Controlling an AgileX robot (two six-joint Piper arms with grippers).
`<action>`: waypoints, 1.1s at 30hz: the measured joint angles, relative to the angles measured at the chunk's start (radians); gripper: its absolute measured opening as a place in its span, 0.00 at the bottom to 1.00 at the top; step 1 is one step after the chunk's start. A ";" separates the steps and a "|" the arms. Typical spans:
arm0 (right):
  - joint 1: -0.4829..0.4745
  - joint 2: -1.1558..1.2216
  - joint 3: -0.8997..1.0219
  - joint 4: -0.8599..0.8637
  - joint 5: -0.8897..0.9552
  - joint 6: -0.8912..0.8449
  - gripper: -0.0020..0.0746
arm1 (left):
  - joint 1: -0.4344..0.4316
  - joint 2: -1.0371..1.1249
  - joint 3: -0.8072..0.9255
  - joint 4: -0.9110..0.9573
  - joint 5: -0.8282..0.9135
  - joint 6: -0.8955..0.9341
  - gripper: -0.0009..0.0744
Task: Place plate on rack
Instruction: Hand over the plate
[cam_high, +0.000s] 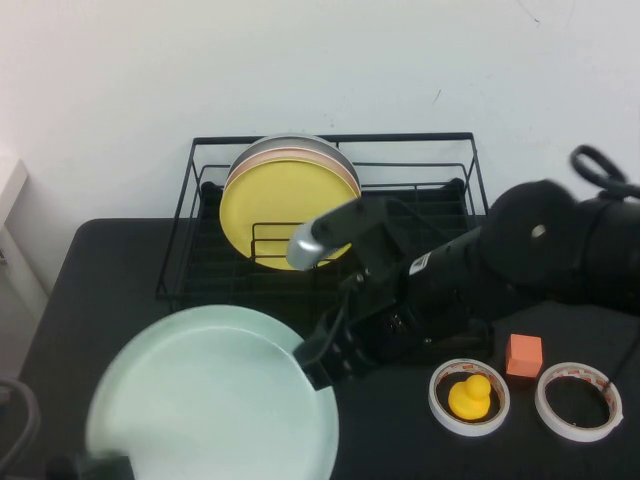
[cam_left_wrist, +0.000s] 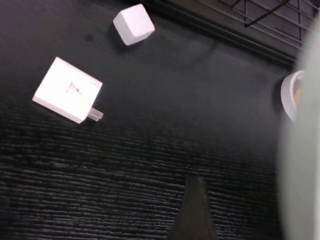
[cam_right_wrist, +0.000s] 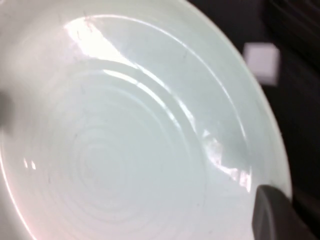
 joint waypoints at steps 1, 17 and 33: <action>0.000 -0.010 0.002 0.036 0.007 -0.029 0.04 | 0.000 0.000 0.000 0.003 -0.001 -0.006 0.68; -0.008 -0.036 0.006 0.274 0.024 -0.368 0.06 | 0.000 0.000 0.000 0.002 -0.011 -0.006 0.04; -0.004 -0.037 0.006 0.438 0.043 -0.443 0.64 | 0.000 0.000 0.000 0.002 -0.015 0.024 0.03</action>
